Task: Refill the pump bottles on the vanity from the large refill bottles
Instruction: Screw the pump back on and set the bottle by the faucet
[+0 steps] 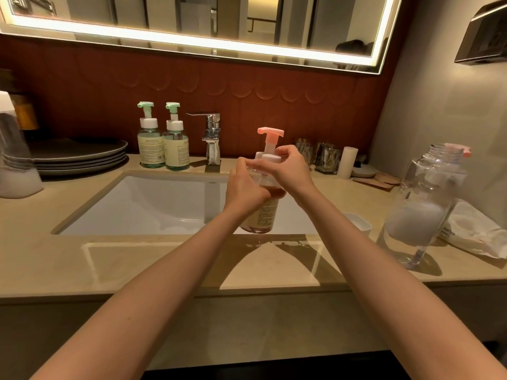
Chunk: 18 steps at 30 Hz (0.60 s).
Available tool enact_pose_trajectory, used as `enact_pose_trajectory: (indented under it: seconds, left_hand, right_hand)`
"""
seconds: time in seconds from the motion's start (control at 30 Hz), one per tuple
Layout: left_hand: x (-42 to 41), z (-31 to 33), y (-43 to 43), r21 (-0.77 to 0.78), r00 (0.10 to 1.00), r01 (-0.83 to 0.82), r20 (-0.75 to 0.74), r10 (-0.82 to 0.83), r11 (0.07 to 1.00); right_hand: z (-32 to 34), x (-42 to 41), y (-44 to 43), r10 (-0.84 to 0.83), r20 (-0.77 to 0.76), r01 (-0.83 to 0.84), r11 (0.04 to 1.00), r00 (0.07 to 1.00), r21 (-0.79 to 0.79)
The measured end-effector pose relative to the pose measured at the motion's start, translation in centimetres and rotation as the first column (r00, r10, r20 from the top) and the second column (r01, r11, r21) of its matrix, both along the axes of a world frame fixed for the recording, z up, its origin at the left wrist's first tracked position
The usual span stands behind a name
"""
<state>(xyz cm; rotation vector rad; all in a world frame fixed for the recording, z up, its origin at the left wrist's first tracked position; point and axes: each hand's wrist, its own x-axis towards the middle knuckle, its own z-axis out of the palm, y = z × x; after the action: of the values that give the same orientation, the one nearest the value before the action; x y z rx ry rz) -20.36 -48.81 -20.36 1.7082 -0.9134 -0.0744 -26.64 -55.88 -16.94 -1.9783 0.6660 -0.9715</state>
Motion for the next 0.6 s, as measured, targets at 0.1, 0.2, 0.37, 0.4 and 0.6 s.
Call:
enact_pose_trajectory:
  seconds: [0.1, 0.2, 0.37, 0.4, 0.6]
  left_hand:
    - [0.0, 0.4, 0.5, 0.002, 0.992, 0.106, -0.067, -0.105, 0.994]
    - [0.0, 0.2, 0.7, 0.015, 0.984, 0.165, -0.077, -0.163, 0.986]
    - [0.0, -0.3, -0.2, -0.017, 0.998, 0.051, -0.026, -0.052, 0.999]
    - [0.0, -0.3, -0.4, -0.016, 0.999, 0.032, -0.014, -0.032, 0.999]
    - [0.2, -0.1, -1.1, -0.008, 0.998, -0.019, 0.063, 0.020, 1.000]
  right_hand:
    - [0.4, -0.3, -0.2, 0.191, 0.018, -0.190, 0.958, 0.981, 0.213]
    - [0.3, -0.7, -0.5, 0.198, 0.043, -0.202, 0.963, 0.979, 0.177]
    - [-0.1, 0.2, 0.0, 0.068, 0.058, -0.070, 0.997, 0.996, 0.042]
    - [-0.1, 0.3, 0.0, 0.045, 0.071, -0.047, 0.999, 0.997, 0.027]
    - [-0.2, 0.8, -0.1, 0.019, 0.096, -0.026, 0.997, 0.995, 0.075]
